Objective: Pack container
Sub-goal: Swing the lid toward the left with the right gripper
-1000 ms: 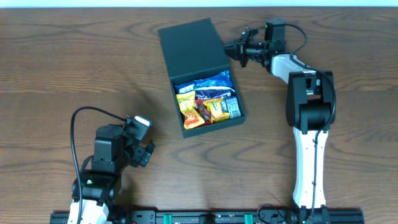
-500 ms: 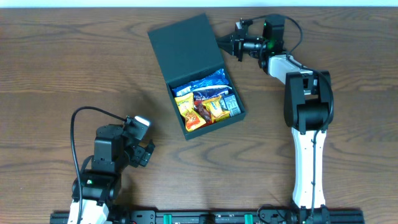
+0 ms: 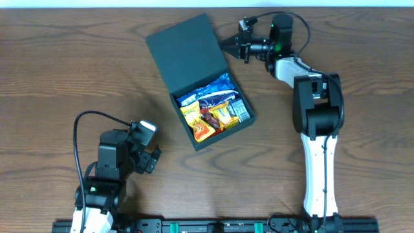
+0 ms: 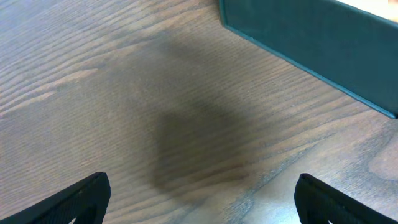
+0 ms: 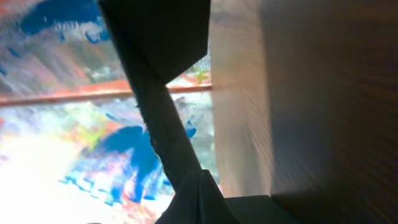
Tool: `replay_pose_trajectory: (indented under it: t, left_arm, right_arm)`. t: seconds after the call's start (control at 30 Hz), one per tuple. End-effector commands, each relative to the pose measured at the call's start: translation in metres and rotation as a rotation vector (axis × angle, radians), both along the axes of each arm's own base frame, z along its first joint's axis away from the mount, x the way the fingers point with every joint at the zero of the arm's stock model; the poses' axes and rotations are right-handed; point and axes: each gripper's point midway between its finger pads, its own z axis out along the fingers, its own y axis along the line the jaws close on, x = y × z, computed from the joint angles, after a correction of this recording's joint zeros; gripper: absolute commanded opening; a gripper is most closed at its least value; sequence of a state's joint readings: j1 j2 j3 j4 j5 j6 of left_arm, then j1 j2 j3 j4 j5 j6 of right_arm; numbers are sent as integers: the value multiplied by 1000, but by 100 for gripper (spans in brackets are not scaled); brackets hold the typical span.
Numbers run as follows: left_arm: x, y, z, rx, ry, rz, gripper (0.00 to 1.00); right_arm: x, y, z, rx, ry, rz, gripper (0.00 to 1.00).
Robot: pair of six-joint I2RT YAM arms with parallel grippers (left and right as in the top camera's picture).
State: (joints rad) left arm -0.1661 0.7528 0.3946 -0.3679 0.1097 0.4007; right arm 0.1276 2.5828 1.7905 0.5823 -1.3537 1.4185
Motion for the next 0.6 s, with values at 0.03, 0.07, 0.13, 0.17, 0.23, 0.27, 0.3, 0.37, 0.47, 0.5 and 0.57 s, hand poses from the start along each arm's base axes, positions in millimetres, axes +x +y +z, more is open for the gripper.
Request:
replay_pose_trajectory:
  t: [0.03,0.07,0.13,0.17,0.23,0.27,0.3,0.37,0.47,0.5,0.57]
  left_arm:
    - [0,-2,2,-1,-4,-16,95]
    - [0,-2,2,-1,-5,-16,95]
    - [0,-2,2,-1,-4,-16,95]
    - [0,-2,2,-1,-4,-16,95]
    - [0,-2,2,-1,-5,-16,95]
    - [0,-2,2,-1,-5,-16,95]
    - [0,-2,2,-1,-4,-16,95]
    - [0,-2,2,-1,-5,-16,95]
    - [0,-2,2,-1,-5,-16,95]
    - [0,-2,2,-1,-4,-16,95]
    - [0,-2,2,-1,-4,-16,95]
  right_arm:
    - [-18,11,10,22,-85,104,1]
    - [-19,11,12,25,-102,111,1]
    - [-22,11,17,33,-149,134,1]
    - [-24,12,18,36,-165,142,1]
    - [-26,12,20,39,-189,156,1]
    - [-28,13,22,42,-204,168,1]
    - [-30,13,23,44,-222,179,1]
    - [-32,13,24,46,-234,188,1]
    - [-33,13,26,49,-248,198,1]
    - [-34,13,28,50,-253,204,1]
    - [-36,14,30,52,-258,214,1]
